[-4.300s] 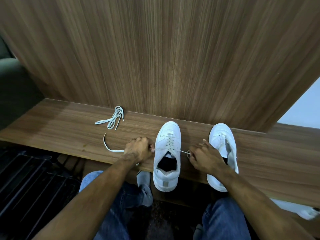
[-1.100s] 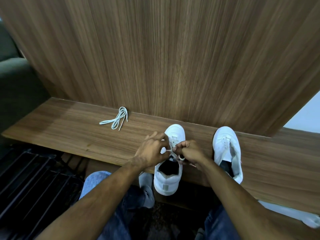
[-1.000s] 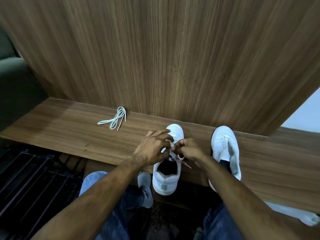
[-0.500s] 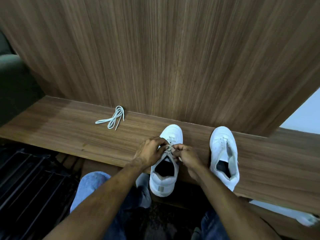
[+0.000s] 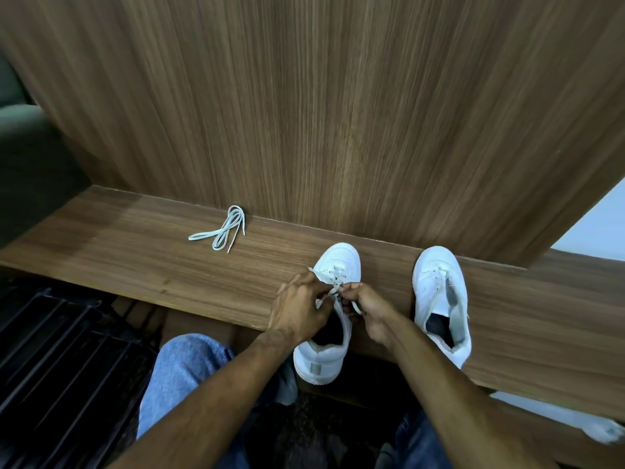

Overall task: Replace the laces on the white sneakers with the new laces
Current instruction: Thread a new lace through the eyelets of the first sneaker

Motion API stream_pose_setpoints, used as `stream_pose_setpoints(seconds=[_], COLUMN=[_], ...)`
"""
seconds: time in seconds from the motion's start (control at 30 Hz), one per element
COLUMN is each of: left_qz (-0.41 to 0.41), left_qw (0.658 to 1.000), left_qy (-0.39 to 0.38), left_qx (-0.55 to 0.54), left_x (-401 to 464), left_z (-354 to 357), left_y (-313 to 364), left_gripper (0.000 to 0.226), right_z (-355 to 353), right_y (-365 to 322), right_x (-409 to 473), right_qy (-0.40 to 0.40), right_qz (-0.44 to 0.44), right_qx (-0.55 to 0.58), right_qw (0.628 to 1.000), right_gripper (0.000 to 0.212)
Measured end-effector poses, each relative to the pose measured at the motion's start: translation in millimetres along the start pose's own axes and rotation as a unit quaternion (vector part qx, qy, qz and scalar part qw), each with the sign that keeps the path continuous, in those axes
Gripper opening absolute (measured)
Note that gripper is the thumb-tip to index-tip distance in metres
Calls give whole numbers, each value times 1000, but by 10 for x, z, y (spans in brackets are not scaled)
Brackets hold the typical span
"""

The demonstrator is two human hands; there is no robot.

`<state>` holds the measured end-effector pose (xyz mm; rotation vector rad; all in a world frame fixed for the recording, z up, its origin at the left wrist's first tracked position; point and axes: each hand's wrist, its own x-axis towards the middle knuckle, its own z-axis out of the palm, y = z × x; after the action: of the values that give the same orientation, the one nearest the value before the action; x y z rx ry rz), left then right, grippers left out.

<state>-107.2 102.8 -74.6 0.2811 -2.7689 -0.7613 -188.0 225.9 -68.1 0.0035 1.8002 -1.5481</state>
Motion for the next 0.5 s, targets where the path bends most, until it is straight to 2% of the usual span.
stream_pose_setpoints(seconds=[0.13,0.27,0.3,0.4,0.5], left_qz=[-65,-165,-186,-244,-254], left_qw=[993,981,974,946,938], left_qy=[-44,-91,-108,-155,-178], left_qx=[86,-34,-70,-151,-153], left_x=[172,354,380,422,401], left_z=[-140,-253,-274,-313,-295], left_y=[183,268,278,307,327], left_gripper=[23,56,55,33,28], right_z=[21,69,89,127,131], right_y=[57,65,78,115,145], right_x=[-19,-75,-78,-85,-82], right_qy=[62,106,116,143,137], right_qz=[-35,-78,-84,-98,-111], right_qx=[-32,-53,-59,-54,-54], right_qw=[997,990,988,983,983], right_gripper=[28,33,33,32,29])
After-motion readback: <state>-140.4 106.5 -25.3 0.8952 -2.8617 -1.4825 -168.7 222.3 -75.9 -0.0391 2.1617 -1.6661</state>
